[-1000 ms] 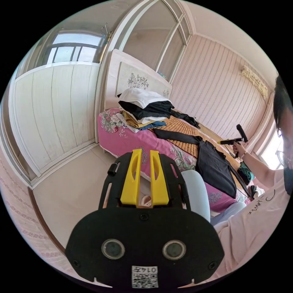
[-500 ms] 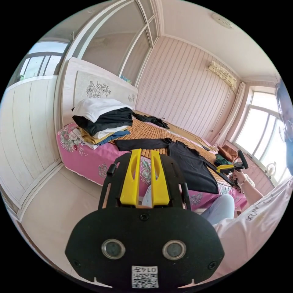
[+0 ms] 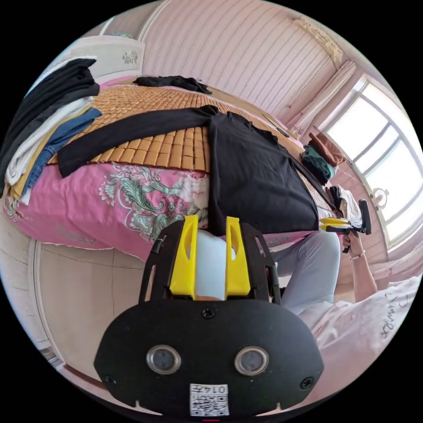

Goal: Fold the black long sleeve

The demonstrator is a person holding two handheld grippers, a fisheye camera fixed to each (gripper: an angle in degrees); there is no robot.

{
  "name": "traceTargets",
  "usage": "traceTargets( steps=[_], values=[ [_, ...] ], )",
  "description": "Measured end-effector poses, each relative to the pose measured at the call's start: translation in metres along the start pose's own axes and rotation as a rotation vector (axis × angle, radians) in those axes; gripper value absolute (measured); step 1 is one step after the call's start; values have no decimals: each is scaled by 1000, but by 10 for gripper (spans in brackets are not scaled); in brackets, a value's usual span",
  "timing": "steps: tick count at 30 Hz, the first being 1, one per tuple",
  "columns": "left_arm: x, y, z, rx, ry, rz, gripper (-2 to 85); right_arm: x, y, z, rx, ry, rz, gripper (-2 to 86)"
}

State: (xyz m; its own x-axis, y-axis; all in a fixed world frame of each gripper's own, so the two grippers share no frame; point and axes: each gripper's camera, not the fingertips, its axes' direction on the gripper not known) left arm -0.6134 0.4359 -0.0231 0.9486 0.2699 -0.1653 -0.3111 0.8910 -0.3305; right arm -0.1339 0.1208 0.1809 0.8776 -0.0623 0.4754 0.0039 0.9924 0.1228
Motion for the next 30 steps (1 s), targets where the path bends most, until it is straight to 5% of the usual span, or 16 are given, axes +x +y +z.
traceTargets(
  steps=[5, 10, 21, 25, 30],
  values=[
    [12, -31, 48, -102, -70, 65, 69, 6, 0, -1, -8, 115, 7, 83],
    [29, -43, 61, -138, -86, 175, -4, 22, 9, -12, 18, -18, -15, -3],
    [44, -38, 57, -54, -70, 181, -10, 52, 30, -30, 14, -23, -4, 6],
    [44, -45, 62, -40, -35, 157, -9, 69, 29, -35, 61, -132, 68, 127],
    [45, -51, 74, -57, -30, 147, -9, 75, 18, -23, -22, -97, 72, 25]
  ],
)
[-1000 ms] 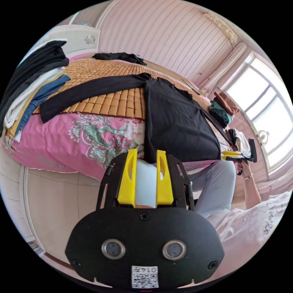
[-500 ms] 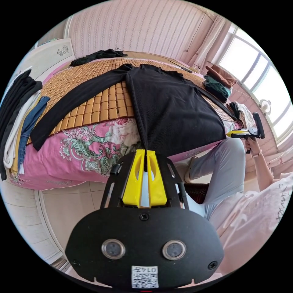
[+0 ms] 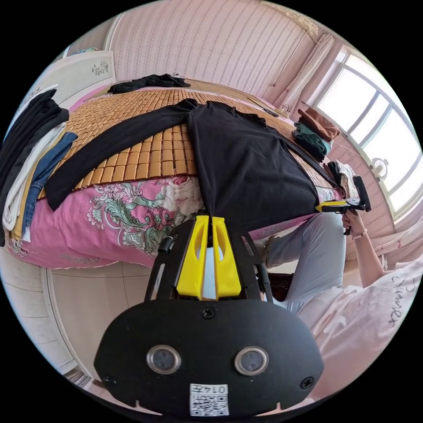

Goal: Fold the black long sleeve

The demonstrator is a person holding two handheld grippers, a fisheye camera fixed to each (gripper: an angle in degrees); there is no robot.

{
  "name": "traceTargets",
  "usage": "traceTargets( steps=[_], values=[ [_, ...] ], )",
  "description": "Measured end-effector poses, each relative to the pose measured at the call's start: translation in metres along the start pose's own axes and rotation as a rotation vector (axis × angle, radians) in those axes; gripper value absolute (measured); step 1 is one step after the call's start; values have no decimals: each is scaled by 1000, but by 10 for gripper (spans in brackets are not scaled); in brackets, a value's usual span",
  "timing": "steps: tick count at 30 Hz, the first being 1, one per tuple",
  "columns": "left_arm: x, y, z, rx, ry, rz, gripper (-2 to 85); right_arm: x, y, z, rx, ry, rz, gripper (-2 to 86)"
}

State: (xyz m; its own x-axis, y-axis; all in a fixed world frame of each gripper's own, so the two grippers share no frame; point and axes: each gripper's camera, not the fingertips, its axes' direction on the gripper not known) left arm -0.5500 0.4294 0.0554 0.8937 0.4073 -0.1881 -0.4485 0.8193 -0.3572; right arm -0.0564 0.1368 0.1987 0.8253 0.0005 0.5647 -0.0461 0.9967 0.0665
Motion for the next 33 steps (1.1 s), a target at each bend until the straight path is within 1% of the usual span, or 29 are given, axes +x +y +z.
traceTargets(
  steps=[3, 6, 11, 15, 17, 19, 21, 23, 25, 27, 29, 30, 32, 33],
  values=[
    [2, -2, 3, 7, 15, -6, -9, -1, 1, -6, -17, 37, -34, 8],
    [3, -4, 7, 0, 12, -21, -9, 11, 9, -15, -47, -4, -30, 4],
    [9, -11, 30, -70, -2, -25, 2, 28, 13, -18, -65, -46, -16, 18],
    [15, -9, 27, -44, 25, -38, 50, 44, 24, -27, -13, -22, 27, 81],
    [23, -4, 12, 10, 29, -33, 56, 57, 36, -39, 40, -25, 59, 99],
    [33, -3, -1, 51, 3, -7, 55, 82, 59, -63, 162, -9, 132, 104],
    [49, -8, -11, 90, -23, 55, 51, 105, 79, -80, 257, 25, 204, 104],
    [81, -26, -16, 129, -31, 171, 48, 130, 99, -95, 335, 76, 283, 103],
    [113, -49, -9, 128, -36, 275, 48, 163, 120, -111, 414, 122, 380, 102],
    [151, -77, 7, 111, -41, 371, 51, 186, 130, -121, 471, 131, 431, 100],
    [209, -116, 40, 103, 1, 510, 57, 207, 136, -128, 508, 147, 475, 92],
    [223, -125, 49, 111, 17, 543, 58, 221, 138, -132, 518, 158, 508, 88],
    [291, -160, 91, 144, 106, 691, 60, 238, 139, -137, 538, 165, 523, 86],
    [308, -170, 102, 145, 127, 722, 60, 246, 139, -140, 551, 155, 518, 86]
  ],
)
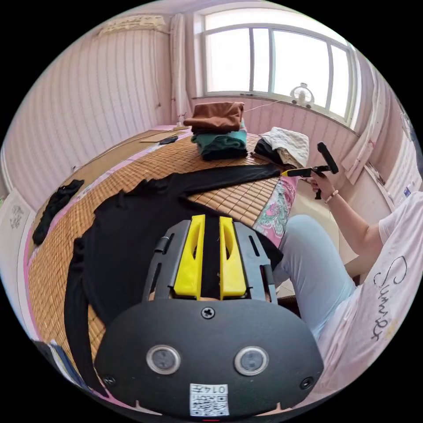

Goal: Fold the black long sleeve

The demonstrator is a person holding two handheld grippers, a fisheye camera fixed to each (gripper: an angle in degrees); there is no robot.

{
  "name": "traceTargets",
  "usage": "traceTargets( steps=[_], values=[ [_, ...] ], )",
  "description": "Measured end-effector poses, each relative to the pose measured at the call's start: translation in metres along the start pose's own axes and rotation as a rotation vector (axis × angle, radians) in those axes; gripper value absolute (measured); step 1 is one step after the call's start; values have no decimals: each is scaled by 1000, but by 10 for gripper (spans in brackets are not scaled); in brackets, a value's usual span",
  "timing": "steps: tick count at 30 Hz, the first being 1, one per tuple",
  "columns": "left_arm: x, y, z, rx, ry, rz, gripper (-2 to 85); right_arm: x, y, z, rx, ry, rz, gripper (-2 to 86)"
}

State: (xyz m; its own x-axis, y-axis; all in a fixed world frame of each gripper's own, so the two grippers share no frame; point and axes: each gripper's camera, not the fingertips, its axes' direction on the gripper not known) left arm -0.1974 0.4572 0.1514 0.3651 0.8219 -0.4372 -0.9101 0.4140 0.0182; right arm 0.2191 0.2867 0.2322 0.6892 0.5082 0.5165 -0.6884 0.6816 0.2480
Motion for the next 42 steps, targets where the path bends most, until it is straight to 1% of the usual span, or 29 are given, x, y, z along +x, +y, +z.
traceTargets(
  steps=[2, 3, 5, 8, 10, 13, 15, 16, 17, 18, 19, 20, 21, 24, 27, 29, 30, 33, 35, 36, 38, 40, 42],
  values=[
    [24, -65, 61, -1, 73, 82, 61, 8, -6, 0, 17, -10, -10, 86],
    [30, -81, 76, -2, 93, 99, 61, 12, -8, 1, 24, -1, -18, 85],
    [61, -139, 135, -17, 168, 164, 62, 17, -11, 5, 23, 19, -24, 82],
    [109, -197, 201, -56, 259, 230, 66, 26, -12, 15, -16, -25, -52, 51],
    [139, -222, 233, -64, 283, 247, 69, 29, -4, 11, 27, -35, -94, 26],
    [183, -250, 277, -83, 290, 243, 76, 38, 5, 8, 58, -59, -103, 16],
    [206, -257, 298, -114, 287, 269, 78, 43, 8, 7, 69, -79, -100, 13],
    [220, -259, 309, -138, 255, 311, 77, 45, 10, 5, 75, -90, -97, 12],
    [231, -259, 320, -175, 177, 345, 64, 46, 11, 5, 77, -94, -95, 11],
    [235, -259, 325, -198, 140, 351, 57, 48, 12, 4, 80, -100, -94, 10],
    [241, -256, 332, -223, 119, 366, 23, 49, 13, 3, 83, -104, -95, 10],
    [245, -253, 330, -197, 147, 397, 3, 50, 13, 3, 84, -105, -96, 9],
    [247, -251, 330, -197, 140, 403, -1, 52, 14, 2, 88, -112, -97, 9],
    [251, -247, 325, -189, 102, 440, -8, 55, 17, -2, 90, -130, -100, 8],
    [234, -243, 302, -137, 96, 388, -9, 50, 17, -13, 105, -128, -115, 8],
    [213, -233, 266, -71, 106, 354, -10, 43, 17, -23, 131, -148, -126, 7],
    [207, -229, 255, -54, 98, 352, -10, 38, 16, -31, 159, -196, -140, 7],
    [177, -199, 188, 31, 58, 349, -10, 14, 14, -51, 239, -322, -200, 7],
    [145, -161, 123, 92, 19, 301, -10, -7, 12, -61, 275, -392, -251, 7],
    [136, -150, 106, 107, 12, 280, -10, -25, 10, -66, 290, -448, -293, 7],
    [105, -101, 40, 161, -36, 202, -10, -57, 8, -69, 292, -548, -371, 7],
    [91, -65, -4, 188, -113, 168, -10, -107, 11, -67, 269, -687, -490, 7],
    [81, -29, -43, 206, -192, 126, -10, -149, 17, -60, 220, -764, -582, 6]
  ],
)
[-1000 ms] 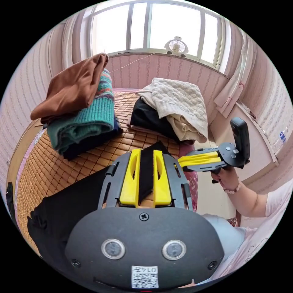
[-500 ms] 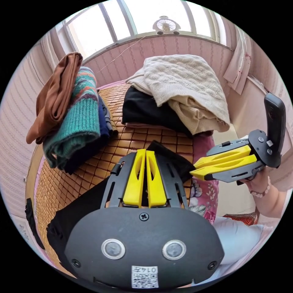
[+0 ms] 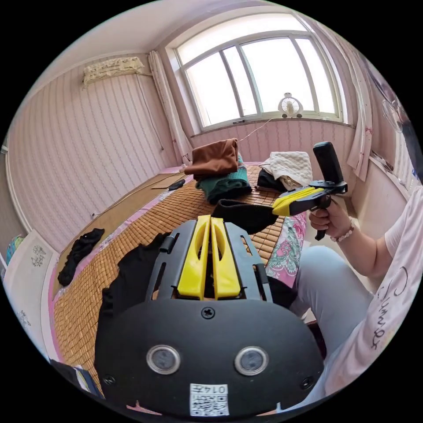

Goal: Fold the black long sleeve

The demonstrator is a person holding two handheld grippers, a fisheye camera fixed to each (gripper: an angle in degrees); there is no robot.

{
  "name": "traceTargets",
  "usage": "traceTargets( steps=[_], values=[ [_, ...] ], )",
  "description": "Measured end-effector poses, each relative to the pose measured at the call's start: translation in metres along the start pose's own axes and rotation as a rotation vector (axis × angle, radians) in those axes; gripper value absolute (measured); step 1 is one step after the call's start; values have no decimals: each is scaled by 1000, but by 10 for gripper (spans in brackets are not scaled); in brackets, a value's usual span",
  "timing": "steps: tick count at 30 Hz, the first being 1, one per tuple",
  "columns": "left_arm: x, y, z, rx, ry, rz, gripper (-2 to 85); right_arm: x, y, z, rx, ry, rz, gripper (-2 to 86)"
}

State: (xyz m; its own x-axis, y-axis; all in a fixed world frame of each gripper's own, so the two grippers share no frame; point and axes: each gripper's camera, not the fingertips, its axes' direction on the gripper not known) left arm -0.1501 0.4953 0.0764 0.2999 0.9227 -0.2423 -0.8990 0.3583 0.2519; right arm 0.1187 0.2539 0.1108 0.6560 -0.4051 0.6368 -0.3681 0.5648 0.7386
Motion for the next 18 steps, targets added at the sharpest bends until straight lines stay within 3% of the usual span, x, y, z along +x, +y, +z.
traceTargets(
  steps=[7, 12, 18],
  values=[
    [-19, 115, -70, -113, -192, -161, -10, -60, -4, 122, -269, -172, -138, 5],
    [-29, 169, -89, -125, -202, -306, -10, -71, 2, 160, -299, -269, -100, 5],
    [-43, 185, -132, 12, -210, -387, -10, -105, -12, 178, -298, -295, -219, 6]
  ],
)
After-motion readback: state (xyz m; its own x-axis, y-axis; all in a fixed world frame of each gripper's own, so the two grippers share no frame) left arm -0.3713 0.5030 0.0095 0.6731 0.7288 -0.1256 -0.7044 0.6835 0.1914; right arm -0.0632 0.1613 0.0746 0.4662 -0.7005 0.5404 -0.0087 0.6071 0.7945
